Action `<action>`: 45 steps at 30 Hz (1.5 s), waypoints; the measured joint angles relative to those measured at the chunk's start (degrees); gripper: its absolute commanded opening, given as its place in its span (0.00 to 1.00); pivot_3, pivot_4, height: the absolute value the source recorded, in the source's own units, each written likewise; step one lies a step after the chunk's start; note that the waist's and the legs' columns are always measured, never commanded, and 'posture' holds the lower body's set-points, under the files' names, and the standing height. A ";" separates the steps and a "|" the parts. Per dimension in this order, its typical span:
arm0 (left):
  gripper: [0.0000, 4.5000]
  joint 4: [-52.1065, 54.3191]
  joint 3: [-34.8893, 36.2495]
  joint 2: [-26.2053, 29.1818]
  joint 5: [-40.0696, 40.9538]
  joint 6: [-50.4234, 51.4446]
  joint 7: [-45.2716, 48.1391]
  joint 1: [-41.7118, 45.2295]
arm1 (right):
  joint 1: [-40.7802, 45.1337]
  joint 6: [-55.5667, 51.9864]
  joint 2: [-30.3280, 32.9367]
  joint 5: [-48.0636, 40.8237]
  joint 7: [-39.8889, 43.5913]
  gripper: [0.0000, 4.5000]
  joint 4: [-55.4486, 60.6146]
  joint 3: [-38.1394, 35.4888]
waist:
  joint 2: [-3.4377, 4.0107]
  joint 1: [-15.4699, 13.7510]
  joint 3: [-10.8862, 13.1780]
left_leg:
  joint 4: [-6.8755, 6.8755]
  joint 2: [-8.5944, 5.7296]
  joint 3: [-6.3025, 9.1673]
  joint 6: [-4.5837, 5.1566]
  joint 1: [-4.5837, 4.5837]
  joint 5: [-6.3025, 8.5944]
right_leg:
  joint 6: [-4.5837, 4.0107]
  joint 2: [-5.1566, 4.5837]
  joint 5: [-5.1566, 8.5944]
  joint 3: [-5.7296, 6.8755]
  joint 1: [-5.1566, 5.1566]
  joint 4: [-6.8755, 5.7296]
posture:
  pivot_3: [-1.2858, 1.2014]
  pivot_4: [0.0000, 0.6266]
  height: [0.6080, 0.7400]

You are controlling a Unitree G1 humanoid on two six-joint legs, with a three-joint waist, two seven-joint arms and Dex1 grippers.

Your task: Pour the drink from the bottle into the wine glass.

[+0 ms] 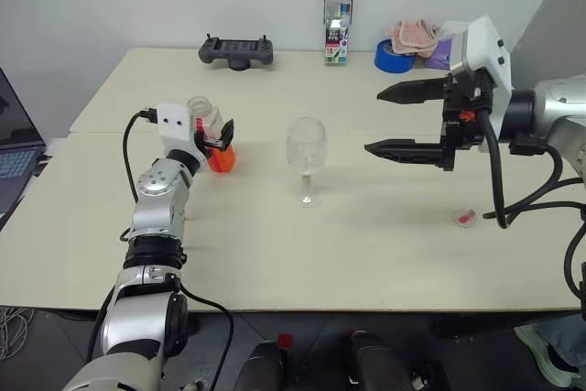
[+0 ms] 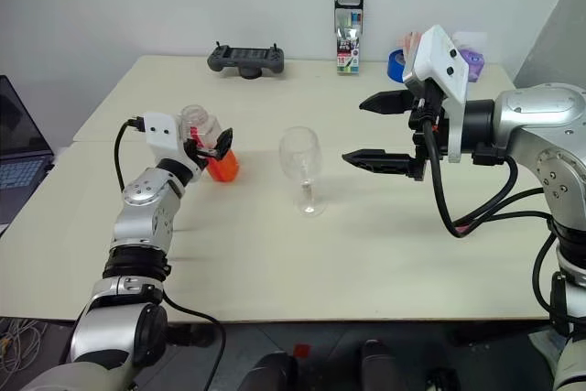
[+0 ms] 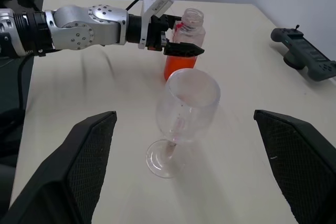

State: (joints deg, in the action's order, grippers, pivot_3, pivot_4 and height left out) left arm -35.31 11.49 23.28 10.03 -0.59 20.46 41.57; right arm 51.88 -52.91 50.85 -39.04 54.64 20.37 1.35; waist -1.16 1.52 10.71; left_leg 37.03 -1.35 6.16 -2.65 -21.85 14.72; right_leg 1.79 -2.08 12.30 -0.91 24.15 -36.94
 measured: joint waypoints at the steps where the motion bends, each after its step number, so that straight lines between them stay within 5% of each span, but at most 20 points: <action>1: 0.96 -0.61 0.00 0.00 0.00 -0.42 -0.03 0.28 | -0.12 -0.04 0.00 -0.03 -0.05 1.00 0.19 0.00 | 0.00 0.00 0.00 | 0.00 0.00 0.00 0.00 0.00 0.00 | 0.00 0.00 0.00 0.00 0.00 0.00 | 0.52 0.24 1.00; 10: 0.41 -2.33 0.19 -1.09 0.20 -3.46 -0.19 0.39 | -0.91 -0.95 -1.31 -0.47 -3.01 1.00 2.16 -0.07 | 0.00 0.02 0.00 | 0.01 0.00 -0.01 0.00 0.01 0.00 | 0.01 0.00 -0.01 -0.01 0.00 -0.01 | 0.52 0.24 1.00; 15: 0.40 -4.64 0.31 -0.98 0.57 -3.98 0.50 1.88 | -3.03 -1.70 -3.25 -0.92 -7.85 1.00 4.04 -3.25 | 0.00 -0.02 0.00 | 0.01 -0.01 0.03 0.00 -0.01 0.00 | 0.00 0.00 -0.01 0.01 0.00 -0.03 | 0.52 0.24 1.00; 20: 0.40 -6.42 -0.63 2.05 0.13 -3.75 4.89 6.96 | -14.08 -3.05 -4.79 -4.44 -13.34 1.00 12.56 -9.91 | -0.18 -0.19 0.09 | 0.02 -0.06 0.13 0.00 -0.18 0.00 | 0.04 -0.01 -0.05 0.08 0.06 -0.02 | 0.52 0.24 1.00; 28: 0.40 -5.82 -10.97 3.84 -6.33 -14.90 17.55 13.28 | -27.96 -8.87 -4.75 -16.00 -21.24 1.00 23.38 -19.63 | -0.18 -1.01 0.08 | 0.02 -0.04 -0.03 0.00 -0.06 0.00 | 0.08 -0.02 -0.05 -0.02 0.00 0.02 | 0.52 0.24 1.00; 45: 0.40 -16.37 -18.17 5.05 -19.43 -43.34 15.72 19.36 | -32.92 -5.21 -7.13 -16.23 -32.61 1.00 26.00 -17.03 | -0.19 -0.88 0.09 | 0.03 -0.04 0.00 0.04 -0.06 -0.02 | 0.35 0.05 0.10 -0.05 -0.02 -0.02 | 0.52 0.24 1.00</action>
State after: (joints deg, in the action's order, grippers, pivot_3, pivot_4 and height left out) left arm -51.68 -6.68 28.33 -9.40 -43.93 36.18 60.93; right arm 18.97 -58.12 43.71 -55.28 22.03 46.37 -15.68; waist -1.35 0.64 10.80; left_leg 37.07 -1.39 6.17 -2.61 -21.92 14.70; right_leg 2.14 -2.03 12.40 -0.95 24.13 -36.96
